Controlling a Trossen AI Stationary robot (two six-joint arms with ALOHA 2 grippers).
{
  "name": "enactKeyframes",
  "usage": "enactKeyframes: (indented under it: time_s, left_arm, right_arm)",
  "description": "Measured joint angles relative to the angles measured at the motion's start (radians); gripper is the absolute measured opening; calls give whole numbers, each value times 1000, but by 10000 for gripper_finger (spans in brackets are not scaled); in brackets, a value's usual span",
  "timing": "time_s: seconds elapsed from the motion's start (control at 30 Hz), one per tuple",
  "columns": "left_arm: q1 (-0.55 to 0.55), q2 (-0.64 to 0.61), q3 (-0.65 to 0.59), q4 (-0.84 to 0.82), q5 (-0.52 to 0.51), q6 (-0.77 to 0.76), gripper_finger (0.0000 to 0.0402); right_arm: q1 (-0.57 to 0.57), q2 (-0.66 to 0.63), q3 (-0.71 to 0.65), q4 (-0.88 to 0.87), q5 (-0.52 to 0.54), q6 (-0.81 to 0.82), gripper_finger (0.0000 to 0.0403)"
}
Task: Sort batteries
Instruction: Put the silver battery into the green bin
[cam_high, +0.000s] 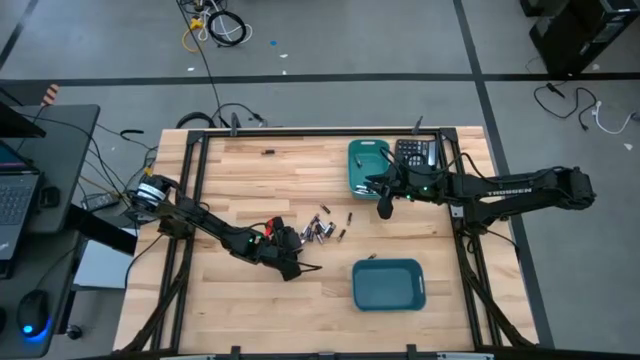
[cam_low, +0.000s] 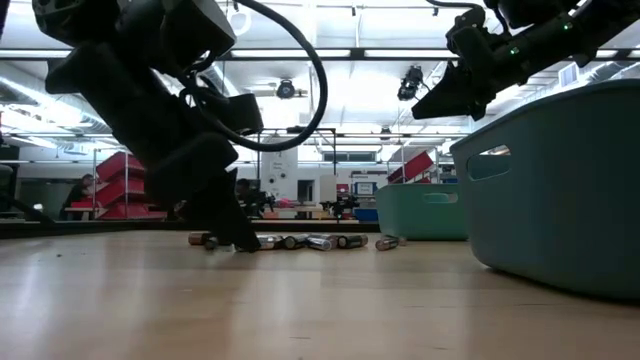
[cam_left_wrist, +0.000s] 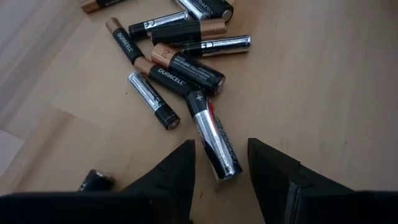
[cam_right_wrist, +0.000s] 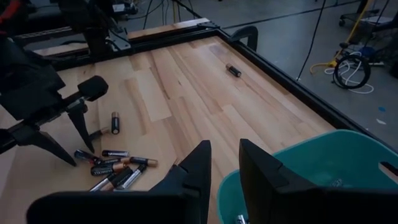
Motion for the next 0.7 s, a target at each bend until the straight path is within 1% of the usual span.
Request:
enactKeyframes:
  time_s: [0.13,0.37,0.47,0.57,0.7]
  left_arm:
    - [0,0,0,-3,0,-10,132]
    - [0,0,0,-6,-2,-21,62]
    - [0,0,0,-7,-5,-25,41]
    - [0,0,0,-5,-7,-27,38]
    - [0,0,-1,8,-6,-21,46]
  right_arm:
    - [0,0,0,-1,0,0,69]
    - [0,0,0,-1,0,-2,69]
    - [0,0,0,-1,0,-3,69]
    - [0,0,0,-1,0,-3,69]
    - [0,0,0,-1,0,-3,69]
